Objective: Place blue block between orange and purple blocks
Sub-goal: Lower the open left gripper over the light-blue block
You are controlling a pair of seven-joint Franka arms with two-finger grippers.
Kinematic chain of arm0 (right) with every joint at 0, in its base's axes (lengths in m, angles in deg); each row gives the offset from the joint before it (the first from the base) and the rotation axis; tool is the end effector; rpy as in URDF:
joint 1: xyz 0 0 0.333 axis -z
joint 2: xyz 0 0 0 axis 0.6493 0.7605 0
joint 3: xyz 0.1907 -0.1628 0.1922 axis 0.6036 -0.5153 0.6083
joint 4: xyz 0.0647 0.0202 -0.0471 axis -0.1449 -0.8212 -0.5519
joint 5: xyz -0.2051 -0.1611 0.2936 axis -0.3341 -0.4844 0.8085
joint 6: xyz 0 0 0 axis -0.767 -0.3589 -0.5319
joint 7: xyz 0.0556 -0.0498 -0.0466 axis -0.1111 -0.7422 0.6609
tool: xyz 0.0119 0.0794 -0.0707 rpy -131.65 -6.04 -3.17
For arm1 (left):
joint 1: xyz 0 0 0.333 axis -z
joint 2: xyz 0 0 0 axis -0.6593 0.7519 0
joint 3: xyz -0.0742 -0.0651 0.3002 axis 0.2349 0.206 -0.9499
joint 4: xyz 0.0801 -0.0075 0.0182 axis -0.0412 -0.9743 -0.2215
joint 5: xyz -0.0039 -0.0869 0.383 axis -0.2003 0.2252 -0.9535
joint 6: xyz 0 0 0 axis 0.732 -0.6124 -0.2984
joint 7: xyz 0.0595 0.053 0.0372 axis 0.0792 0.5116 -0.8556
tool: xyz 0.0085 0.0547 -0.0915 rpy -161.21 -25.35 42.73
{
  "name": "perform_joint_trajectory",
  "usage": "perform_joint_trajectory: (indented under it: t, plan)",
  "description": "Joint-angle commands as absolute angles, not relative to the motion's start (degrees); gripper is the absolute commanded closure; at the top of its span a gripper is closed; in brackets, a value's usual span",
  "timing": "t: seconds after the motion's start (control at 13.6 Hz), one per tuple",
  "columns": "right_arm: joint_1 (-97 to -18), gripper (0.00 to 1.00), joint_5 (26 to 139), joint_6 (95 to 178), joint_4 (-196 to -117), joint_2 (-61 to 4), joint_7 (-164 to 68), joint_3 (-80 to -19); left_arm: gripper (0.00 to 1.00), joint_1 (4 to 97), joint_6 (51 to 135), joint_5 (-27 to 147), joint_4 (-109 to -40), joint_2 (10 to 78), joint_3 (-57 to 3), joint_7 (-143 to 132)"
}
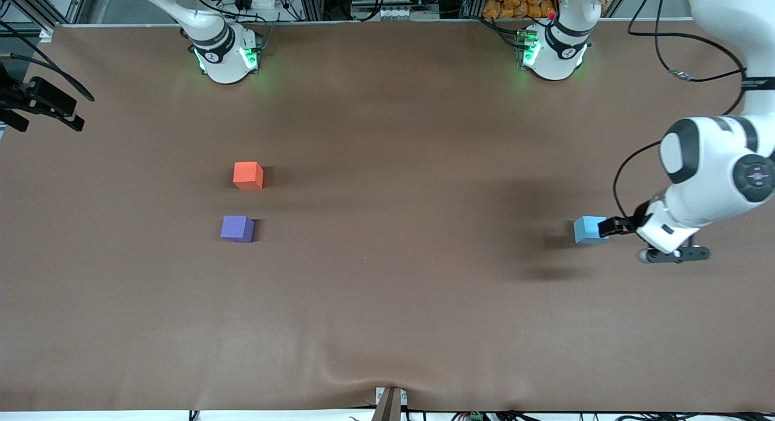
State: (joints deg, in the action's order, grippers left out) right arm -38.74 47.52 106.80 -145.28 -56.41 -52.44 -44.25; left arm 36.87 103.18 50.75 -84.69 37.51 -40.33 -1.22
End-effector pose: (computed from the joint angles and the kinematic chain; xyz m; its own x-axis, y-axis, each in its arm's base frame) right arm 0.5246 -0.0141 0.6706 0.9995 -0.0228 0.0234 -0.0220 -0.9992 -0.0331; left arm 0.6160 -0.0022 0.3160 0.9987 0.0347 -0.0383 0.0357 -0.9990 0.0260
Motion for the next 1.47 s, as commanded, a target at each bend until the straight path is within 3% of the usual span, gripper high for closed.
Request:
perform_joint_trajectory:
  t: [0.0,1.1,1.18,1.32,1.4]
  plan:
    - [-37.32,0.00,48.52,106.22,-144.16,-55.87,-51.69,-43.44,0.00,37.12,104.72,50.40,-87.77,36.92,-40.30,-1.21]
    - [-36.97,0.00,48.87,106.13,-144.16,-55.87,-51.69,-43.44,0.00,36.59,116.33,46.19,-91.38,46.16,-40.39,-0.94]
    - [-36.89,0.00,48.96,106.13,-144.16,-55.87,-51.69,-43.44,0.17,36.68,116.24,46.19,-91.38,46.16,-40.39,-1.12]
    - [-36.97,0.00,48.96,106.13,-144.16,-55.87,-51.69,-43.44,0.73,37.46,116.24,46.19,-91.29,46.24,-40.39,-1.38]
    - [-36.97,0.00,48.96,106.13,-144.16,-55.87,-51.60,-43.44,0.92,38.08,115.98,46.19,-90.95,46.07,-40.31,-1.64]
